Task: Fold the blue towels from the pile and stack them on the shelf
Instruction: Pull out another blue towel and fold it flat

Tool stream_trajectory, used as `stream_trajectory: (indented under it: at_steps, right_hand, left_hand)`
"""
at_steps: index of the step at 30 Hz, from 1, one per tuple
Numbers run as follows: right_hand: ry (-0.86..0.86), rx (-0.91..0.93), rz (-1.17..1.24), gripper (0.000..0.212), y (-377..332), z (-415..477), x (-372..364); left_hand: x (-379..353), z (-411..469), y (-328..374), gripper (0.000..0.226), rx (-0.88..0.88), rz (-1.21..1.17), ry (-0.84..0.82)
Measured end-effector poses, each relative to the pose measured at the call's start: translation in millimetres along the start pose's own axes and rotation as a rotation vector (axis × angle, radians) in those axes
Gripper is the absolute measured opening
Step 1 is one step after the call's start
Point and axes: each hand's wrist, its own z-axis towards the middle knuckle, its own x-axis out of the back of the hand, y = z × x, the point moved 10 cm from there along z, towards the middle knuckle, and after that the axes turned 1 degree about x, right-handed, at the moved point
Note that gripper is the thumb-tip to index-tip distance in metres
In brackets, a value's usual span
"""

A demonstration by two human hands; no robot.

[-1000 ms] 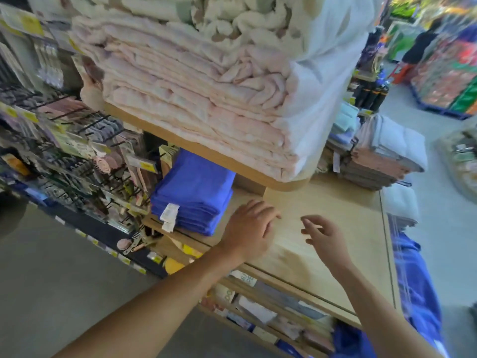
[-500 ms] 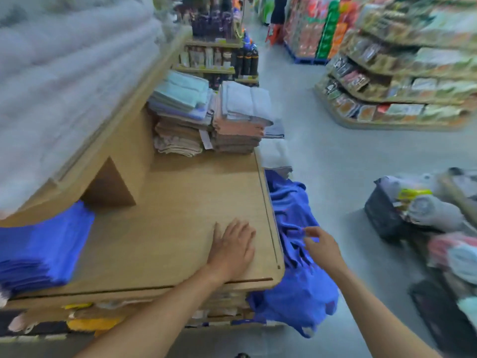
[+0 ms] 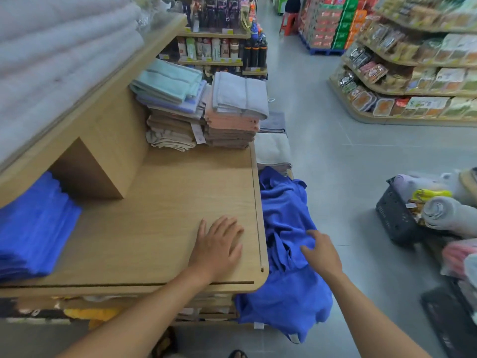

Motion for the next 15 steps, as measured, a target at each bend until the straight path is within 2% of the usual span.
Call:
stream_trajectory:
  at_steps: [2, 5, 6, 8, 9, 11, 13, 14, 15]
  right_hand:
    - [0.02, -0.005, 0.118, 0.054, -5.0, 15.0, 6.6]
    - [-0.1, -0.082, 0.209, 0.051, -4.2, 33.7, -10.2]
    - [-0.113, -0.081, 0.157, 0.043, -4.4, 36.1, -11.5]
    - [-0.057, -0.026, 0.03, 0.014, -9.3, 39.2, -2.8]
    - [-0.019, -0.012, 0.011, 0.013, -10.4, 39.4, 2.6]
    - [0.024, -0.018, 0.023, 0.018, -6.8, 43.5, 9.9]
    - [-0.086, -0.075, 0.028, 0.046, 3.2, 45.8, 1.1]
    - [-0.16, -0.121, 0.024, 0.046, 9.3, 43.1, -6.4]
    - [-0.205, -0.153, 0.003, 0.035, 15.7, 40.1, -11.8]
  left_hand:
    - [-1.1, 0.4, 0.0, 0.047, -0.001, 0.006, -0.004]
    - [-1.5, 0.8, -1.3, 0.046, 0.005, -0.014, -0.009]
    - [-1.4, 0.9, -1.9, 0.046, 0.007, -0.019, -0.01]
    - [-0.6, 1.1, -2.8, 0.045, 0.008, -0.027, -0.004]
    - [-0.2, 1.4, -2.9, 0.044, 0.008, -0.029, 0.001]
    - [0.5, 1.9, -2.8, 0.043, 0.008, -0.028, 0.016]
    - [-0.1, 1.8, -2.4, 0.042, 0.008, -0.027, 0.022]
    - [-0.8, 1.9, -2.6, 0.042, 0.008, -0.026, 0.022]
    - [-1.3, 1.8, -3.2, 0.043, 0.011, -0.028, 0.022]
